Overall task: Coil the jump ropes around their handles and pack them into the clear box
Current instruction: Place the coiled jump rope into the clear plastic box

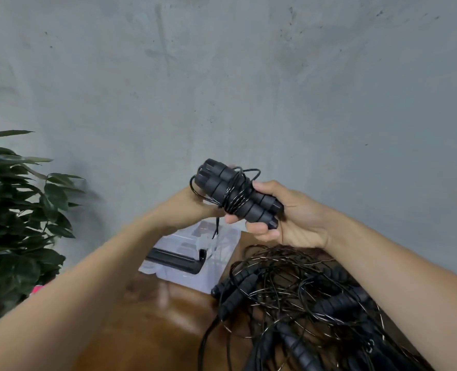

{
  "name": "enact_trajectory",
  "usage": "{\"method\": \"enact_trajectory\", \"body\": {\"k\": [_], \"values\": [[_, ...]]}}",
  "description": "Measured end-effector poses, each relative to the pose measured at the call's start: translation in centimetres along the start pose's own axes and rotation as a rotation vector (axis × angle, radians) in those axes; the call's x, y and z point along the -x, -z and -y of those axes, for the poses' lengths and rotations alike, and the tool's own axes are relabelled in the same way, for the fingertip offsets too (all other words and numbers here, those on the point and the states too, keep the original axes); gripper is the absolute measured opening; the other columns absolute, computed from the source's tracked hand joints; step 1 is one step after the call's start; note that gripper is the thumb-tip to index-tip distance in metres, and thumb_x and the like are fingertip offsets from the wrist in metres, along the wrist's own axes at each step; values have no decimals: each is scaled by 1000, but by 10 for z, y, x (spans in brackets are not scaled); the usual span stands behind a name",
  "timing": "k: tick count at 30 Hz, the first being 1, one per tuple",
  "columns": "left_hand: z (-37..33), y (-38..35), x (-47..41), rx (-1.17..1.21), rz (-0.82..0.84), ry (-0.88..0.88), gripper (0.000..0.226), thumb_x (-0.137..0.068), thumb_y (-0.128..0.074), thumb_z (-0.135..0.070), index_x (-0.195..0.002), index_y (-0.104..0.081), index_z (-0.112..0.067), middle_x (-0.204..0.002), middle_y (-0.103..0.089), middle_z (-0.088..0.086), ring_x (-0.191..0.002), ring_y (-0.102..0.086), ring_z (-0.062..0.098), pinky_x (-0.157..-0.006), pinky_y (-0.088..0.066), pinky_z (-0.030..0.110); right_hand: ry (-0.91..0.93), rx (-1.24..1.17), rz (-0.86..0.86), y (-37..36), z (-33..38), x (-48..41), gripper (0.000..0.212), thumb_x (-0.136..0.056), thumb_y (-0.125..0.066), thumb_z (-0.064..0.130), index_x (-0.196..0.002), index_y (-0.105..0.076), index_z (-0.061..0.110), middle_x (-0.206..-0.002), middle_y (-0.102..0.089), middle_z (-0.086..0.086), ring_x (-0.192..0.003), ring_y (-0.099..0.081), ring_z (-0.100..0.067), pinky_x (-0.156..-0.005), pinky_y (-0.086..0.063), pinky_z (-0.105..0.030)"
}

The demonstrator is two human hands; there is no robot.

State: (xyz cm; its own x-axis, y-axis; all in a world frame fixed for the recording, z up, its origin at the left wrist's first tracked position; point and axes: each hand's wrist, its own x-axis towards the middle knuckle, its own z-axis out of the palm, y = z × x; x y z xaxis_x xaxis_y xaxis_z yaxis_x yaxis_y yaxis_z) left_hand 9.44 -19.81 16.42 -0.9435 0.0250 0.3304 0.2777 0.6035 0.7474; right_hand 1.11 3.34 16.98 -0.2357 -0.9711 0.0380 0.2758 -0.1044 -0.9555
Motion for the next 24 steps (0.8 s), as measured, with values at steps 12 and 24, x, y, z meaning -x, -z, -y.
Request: {"method": "enact_trajectory", "body": {"k": [12, 24], "values": [[6, -12, -61, 29, -64, 135, 39, -107, -47, -59, -97, -73, -32, -62, -41, -9, -55, -41, 13, -55, -36, 26, -13, 336, -213, 64, 86, -51, 45, -105, -66, 16, -143, -49, -2, -113, -73, -25, -74, -59, -20, -56, -45, -26], [-60, 27, -83, -433, 128, 83, 24, -106, -62, -34, -84, -67, -27, -61, -58, -25, -58, -53, 1, -56, -37, 17, -101, 1256, -525, 84, 94, -51, 48, -103, -70, 37, -140, -40, 33, -96, -70, 1, -68, -72, -17, -55, -45, -20]]}}
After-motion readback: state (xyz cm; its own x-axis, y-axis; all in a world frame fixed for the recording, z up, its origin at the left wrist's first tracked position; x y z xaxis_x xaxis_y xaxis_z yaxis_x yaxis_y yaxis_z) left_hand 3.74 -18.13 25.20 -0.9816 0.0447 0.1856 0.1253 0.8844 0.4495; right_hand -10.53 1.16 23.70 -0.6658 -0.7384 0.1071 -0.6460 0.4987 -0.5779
